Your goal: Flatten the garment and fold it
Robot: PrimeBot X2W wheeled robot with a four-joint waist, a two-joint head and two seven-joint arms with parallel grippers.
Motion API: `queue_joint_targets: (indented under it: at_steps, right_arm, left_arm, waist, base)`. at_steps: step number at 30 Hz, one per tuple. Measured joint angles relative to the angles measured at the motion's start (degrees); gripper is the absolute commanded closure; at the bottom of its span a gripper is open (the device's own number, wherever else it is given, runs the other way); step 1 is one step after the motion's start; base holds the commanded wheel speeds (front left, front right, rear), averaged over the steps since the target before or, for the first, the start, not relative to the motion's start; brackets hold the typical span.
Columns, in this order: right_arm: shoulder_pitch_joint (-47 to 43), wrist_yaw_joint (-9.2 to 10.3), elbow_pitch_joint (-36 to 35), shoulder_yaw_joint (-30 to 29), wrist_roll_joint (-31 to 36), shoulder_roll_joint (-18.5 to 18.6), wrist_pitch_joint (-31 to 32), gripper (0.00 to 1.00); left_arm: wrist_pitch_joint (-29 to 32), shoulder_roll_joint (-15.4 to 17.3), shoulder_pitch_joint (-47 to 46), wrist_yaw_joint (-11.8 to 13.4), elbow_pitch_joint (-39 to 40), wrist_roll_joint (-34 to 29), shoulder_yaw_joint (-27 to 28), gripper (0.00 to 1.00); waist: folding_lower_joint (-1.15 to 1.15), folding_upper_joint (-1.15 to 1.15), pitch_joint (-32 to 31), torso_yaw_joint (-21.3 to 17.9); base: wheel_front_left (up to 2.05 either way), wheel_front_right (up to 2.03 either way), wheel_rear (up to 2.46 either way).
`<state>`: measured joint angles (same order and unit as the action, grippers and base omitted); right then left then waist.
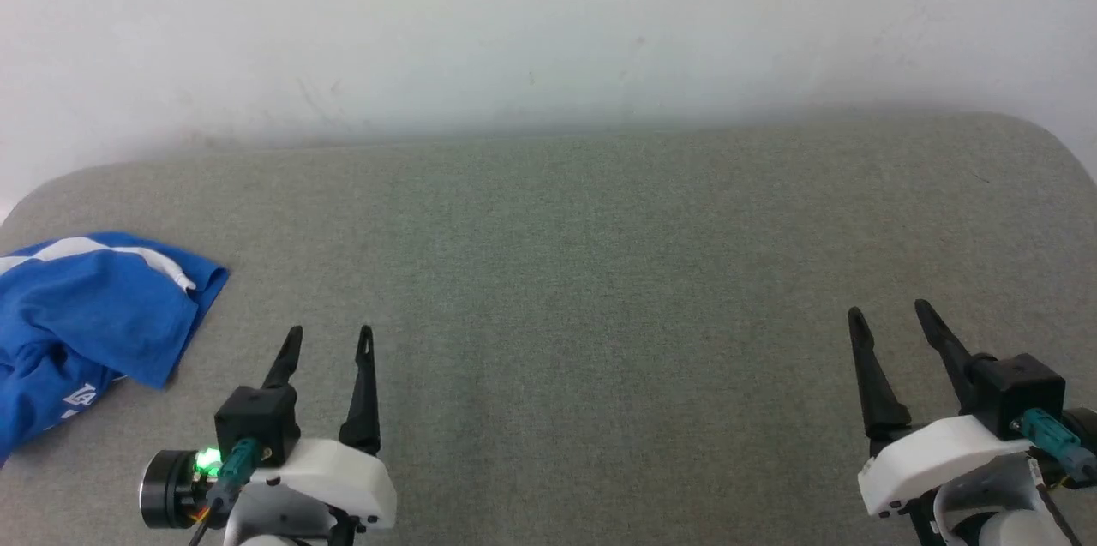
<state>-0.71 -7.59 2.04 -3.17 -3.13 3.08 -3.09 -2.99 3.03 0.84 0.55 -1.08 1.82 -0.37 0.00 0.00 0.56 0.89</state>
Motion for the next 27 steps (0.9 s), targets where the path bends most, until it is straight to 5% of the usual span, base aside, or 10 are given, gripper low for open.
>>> queue_joint_targets:
  at_steps: [27]
  right_arm:
    - [0.0,0.0,1.2,-1.2,-0.5,0.0,-3.2,0.0]
  left_arm:
    - [-3.2,0.0,0.7,2.1,0.1,2.4,-0.1,0.0]
  waist:
    - [0.0,0.0,0.8,7.0]
  base:
    - [0.0,0.0,0.0]
